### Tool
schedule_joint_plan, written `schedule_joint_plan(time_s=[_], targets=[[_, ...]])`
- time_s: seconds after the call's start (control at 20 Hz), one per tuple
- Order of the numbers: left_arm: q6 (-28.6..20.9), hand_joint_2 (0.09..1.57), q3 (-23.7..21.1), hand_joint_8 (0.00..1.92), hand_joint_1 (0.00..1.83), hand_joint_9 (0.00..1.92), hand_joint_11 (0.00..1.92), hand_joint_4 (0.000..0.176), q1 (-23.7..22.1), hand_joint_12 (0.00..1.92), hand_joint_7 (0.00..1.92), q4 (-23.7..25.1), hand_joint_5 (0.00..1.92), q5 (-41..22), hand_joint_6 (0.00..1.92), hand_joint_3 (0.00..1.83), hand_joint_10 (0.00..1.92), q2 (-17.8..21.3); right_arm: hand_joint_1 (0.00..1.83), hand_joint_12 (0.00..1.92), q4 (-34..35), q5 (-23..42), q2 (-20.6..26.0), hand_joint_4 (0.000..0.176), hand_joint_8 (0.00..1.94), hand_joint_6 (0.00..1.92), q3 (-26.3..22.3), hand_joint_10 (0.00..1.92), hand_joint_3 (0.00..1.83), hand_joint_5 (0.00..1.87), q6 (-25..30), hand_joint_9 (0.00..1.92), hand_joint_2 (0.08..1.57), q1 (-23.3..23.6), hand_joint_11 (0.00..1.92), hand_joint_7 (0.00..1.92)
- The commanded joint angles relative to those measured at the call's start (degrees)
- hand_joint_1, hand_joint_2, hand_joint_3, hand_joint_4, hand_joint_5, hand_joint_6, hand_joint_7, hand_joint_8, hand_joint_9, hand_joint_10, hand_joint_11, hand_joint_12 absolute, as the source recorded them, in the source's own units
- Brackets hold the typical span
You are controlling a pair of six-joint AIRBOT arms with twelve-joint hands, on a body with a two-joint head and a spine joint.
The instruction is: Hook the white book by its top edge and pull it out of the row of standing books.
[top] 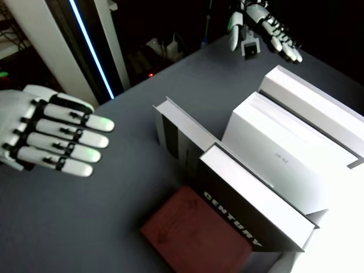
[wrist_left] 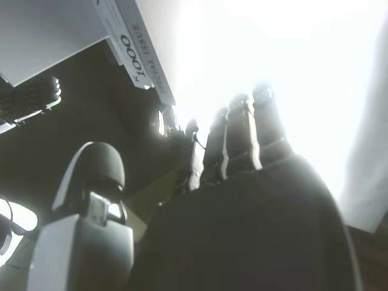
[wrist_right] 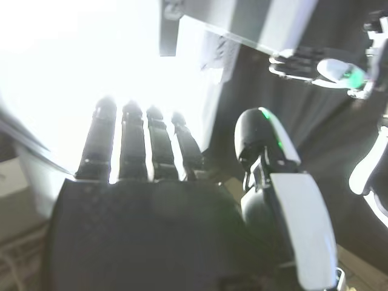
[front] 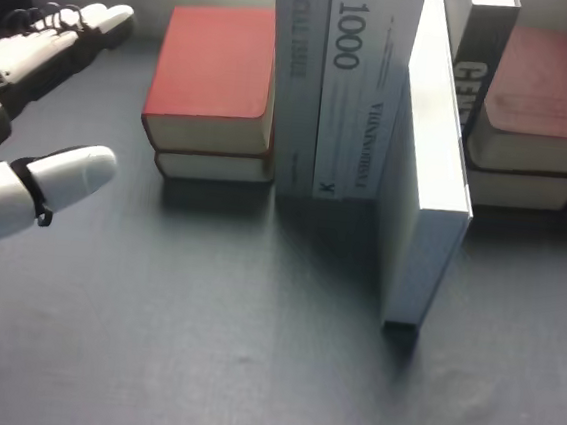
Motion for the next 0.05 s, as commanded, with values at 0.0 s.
schedule_joint_plan(time_s=[0.0], targets=[[-0.2, 1.36, 0.0, 0.0, 0.33, 0.0, 0.0, 0.144, 0.0, 0.0, 0.0, -1.8, 0.0, -9.4, 0.0, 0.0, 0.0, 0.7, 0.25, 0.0, 0.0, 8.5, 0.7, 0.0, 0.0, 0.0, -0.1, 0.0, 0.0, 0.0, 0.1, 0.0, 1.48, 0.2, 0.0, 0.0]])
